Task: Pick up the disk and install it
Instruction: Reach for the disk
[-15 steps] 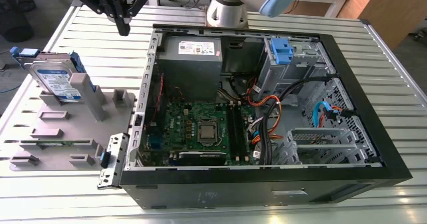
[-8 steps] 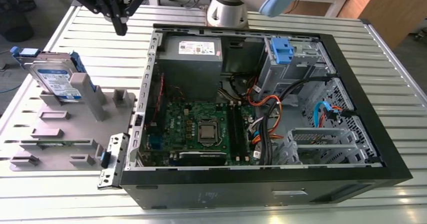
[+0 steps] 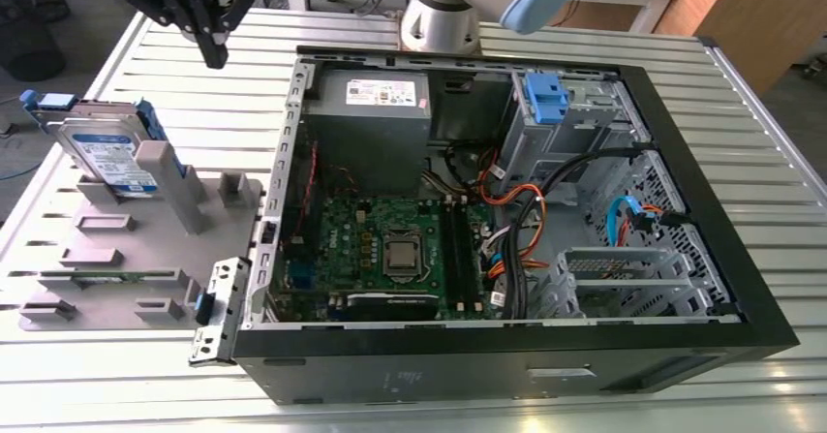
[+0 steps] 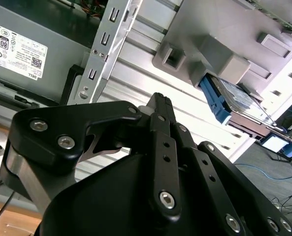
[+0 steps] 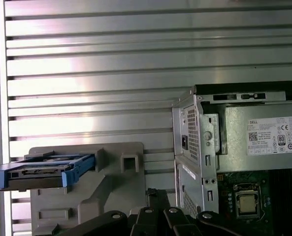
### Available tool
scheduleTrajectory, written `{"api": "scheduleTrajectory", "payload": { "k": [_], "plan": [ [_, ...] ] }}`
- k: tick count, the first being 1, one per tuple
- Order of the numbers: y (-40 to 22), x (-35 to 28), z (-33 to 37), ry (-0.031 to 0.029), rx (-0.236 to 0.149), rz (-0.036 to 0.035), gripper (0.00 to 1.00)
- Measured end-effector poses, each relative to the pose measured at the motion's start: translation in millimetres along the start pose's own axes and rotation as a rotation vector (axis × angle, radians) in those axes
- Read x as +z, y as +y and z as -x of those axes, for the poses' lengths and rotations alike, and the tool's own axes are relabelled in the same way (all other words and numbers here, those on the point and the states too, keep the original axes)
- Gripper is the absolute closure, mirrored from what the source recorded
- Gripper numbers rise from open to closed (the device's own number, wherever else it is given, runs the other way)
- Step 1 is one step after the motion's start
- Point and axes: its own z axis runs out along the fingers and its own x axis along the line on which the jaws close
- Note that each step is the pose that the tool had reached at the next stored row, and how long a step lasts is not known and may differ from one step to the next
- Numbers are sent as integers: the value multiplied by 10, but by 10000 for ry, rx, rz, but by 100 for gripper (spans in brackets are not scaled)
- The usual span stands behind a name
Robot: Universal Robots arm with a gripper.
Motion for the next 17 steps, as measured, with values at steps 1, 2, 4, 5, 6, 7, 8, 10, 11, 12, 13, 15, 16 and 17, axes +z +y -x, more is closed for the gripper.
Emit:
{"api": "scheduleTrajectory", "payload": {
  "k": [1, 2, 4, 5, 6, 7, 8, 10, 11, 12, 13, 15, 16, 17],
  "plan": [
    [-2, 0, -24, -1, 0, 0, 89],
    [-4, -1, -48, -2, -1, -1, 89],
    [-8, -1, -101, -5, -1, 0, 89],
    [-10, -1, -126, -6, 0, 0, 89],
    [-11, -1, -148, -7, 0, 0, 89],
    [-13, -1, -170, -7, 0, 0, 89],
    [-15, -1, -194, -8, 0, 0, 89],
    [-19, -2, -244, -11, 0, 0, 89],
    [-20, -3, -263, -10, 0, 0, 89],
    [-21, -3, -282, -11, -1, 0, 89],
    [-23, -3, -301, -12, -1, 0, 89],
    [-26, -3, -337, -12, -1, 0, 89],
    [-27, -4, -353, -13, -1, 0, 89],
    [-28, -4, -370, -14, 0, 0, 89]
  ]
}}
